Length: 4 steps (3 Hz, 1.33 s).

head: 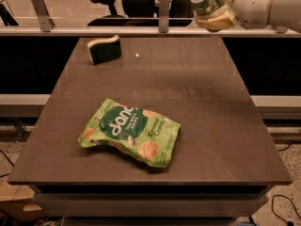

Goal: Place green can upright

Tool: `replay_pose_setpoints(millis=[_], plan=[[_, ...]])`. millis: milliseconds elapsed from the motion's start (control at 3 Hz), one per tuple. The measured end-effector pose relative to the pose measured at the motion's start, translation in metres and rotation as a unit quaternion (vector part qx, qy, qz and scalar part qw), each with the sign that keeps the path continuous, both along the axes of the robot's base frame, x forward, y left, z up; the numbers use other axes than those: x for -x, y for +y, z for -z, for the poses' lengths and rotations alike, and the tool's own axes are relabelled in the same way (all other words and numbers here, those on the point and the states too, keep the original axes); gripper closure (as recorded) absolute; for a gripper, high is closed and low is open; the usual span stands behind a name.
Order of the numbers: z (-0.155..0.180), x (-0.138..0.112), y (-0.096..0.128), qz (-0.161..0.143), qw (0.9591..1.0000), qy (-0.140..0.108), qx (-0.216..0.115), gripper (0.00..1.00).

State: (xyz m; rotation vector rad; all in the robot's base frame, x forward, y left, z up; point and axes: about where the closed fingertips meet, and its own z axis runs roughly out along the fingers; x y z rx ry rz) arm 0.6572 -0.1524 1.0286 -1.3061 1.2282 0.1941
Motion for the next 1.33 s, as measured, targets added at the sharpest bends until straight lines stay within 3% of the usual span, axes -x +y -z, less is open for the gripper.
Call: replay_pose_setpoints(millis=[333,667,1333], plan=[[-0.005,-0.003,-0.011,0.026,0.9958,-0.088,0.001,1.0],[-0.019,-0.001,0.003,0.013,0.9911,-0.132,0.012,1.0],[-0.018,-0.001,0.005,0.017,0.99,-0.14,0.015,1.0]])
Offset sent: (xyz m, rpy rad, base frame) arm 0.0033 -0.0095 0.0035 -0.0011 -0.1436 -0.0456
